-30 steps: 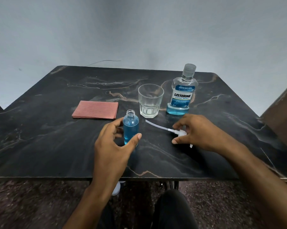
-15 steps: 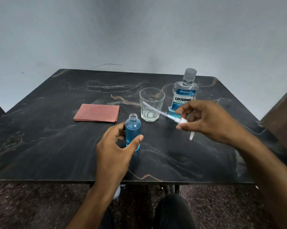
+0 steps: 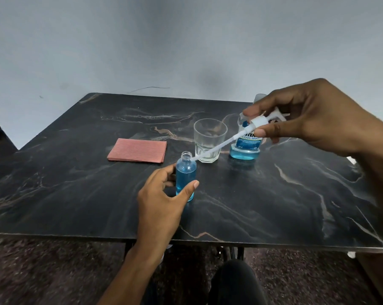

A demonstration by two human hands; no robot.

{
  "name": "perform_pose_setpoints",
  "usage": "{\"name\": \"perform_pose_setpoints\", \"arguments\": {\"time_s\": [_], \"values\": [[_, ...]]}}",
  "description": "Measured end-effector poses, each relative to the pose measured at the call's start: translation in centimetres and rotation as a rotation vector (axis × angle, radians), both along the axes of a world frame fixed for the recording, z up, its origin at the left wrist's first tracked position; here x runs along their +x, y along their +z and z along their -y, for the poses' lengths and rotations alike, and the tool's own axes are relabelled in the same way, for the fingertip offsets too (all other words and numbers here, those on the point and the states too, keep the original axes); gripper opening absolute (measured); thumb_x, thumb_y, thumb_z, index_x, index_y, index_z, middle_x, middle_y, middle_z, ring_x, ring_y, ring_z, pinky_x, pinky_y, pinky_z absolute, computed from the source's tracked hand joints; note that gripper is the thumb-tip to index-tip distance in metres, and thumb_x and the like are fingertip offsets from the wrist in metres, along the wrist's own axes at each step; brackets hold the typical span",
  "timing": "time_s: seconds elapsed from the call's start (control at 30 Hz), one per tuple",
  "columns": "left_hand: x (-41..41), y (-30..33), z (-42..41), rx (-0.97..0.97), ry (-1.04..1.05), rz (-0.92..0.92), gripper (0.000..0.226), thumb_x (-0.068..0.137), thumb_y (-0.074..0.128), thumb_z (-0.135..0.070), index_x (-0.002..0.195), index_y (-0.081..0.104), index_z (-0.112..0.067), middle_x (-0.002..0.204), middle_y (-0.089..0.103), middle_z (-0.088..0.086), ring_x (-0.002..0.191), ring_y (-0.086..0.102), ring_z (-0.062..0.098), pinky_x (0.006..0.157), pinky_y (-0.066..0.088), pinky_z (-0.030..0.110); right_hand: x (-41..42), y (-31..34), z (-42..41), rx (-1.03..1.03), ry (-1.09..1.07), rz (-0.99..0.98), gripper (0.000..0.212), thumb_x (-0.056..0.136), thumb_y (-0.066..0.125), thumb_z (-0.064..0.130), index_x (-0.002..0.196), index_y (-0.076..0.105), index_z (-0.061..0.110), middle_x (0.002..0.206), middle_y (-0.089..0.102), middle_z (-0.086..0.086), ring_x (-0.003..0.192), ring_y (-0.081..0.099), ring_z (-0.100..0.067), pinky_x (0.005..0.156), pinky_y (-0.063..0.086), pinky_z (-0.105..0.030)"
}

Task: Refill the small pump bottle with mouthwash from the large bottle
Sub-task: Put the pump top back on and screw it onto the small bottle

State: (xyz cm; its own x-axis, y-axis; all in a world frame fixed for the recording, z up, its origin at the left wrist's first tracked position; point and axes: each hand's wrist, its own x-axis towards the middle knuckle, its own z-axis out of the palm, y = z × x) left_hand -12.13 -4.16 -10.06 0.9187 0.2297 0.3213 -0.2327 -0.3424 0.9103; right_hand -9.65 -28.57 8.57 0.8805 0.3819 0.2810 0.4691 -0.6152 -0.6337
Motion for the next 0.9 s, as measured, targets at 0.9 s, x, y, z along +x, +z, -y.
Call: {"name": "perform_pose_setpoints", "arguments": {"time_s": [0.9], "values": [[0.1,0.0,-0.1,0.019,0.008,0.001,0.046,0.073,0.088,-0.037,0.109,0.061,-0.047,0.106,0.068,-0.023,0.095,0.066,-0.001,0.08,0.054,0.018,-0.7,2.1,-4.7,0.045,0.037,0.18,0.044,0.074,0.086,0.013,0.114,0.069,0.018,0.099,0.076,0.005,0.086,0.073,-0.013,0.085,0.06,-0.035]]}}
